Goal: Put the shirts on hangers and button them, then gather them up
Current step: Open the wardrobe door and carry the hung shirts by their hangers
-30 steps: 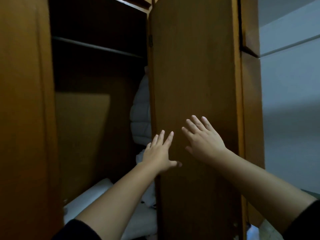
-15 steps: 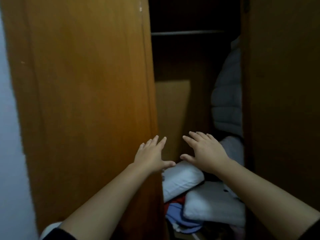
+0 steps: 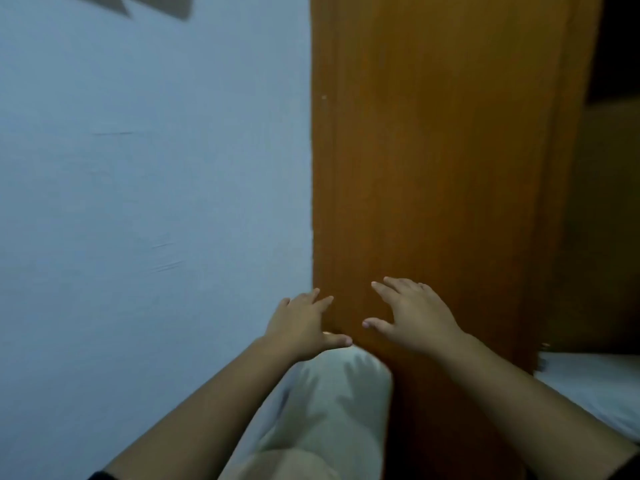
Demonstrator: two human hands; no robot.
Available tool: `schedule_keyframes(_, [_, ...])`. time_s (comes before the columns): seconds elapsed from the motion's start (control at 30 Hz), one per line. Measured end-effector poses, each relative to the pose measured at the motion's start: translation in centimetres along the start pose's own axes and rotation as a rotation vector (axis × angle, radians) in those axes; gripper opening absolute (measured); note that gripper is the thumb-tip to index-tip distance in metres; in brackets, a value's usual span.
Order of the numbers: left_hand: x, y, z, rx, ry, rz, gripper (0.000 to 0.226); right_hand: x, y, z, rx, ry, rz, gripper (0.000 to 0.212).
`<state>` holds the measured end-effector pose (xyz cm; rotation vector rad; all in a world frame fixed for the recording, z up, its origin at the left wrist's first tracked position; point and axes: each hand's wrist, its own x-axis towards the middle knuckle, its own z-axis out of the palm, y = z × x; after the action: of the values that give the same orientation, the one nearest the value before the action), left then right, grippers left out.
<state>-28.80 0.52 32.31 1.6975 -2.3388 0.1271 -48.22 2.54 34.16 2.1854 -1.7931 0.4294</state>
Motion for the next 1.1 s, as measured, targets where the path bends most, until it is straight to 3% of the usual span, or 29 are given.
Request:
schedule_keyframes(0.33, [-19.0,-12.7,-2.1,0.137,-0.042,-0.568,0.093,0.0,-18.9,3.9,0.305,-0.056,-0.580,0.076])
schedule_keyframes(0.67, [-40.1,-20.4,-4.6,0.171,0.008,-1.035,0.095,-6.3,-40.8,3.1,0.446,-0.078,-1.074,0.076])
schedule_keyframes(0.77, [-46.7,-22.3,-4.8,0.185,0.025,-1.141,0.119,-9.1,-46.5,2.7,0.481,-0.090,-1.193,0.075])
schedule_keyframes(0.93, [-56.1,-25.1,-4.6,0.183,0.038,-1.305,0.141,-13.0,-54.6,2.6,0.492,-0.096,-1.350,0.076])
schedule_keyframes(1.03, [-60.3,-25.7,-3.6,0.124,0.039,-1.401,0.142,-15.1,-58.3,3.2,0.513,-0.128,-1.423,0.094])
schedule_keyframes(1.1, [-62.4,-25.6,-2.5,0.085,0.022,-1.463,0.125,-16.5,-60.4,3.9,0.513,-0.158,-1.464,0.105])
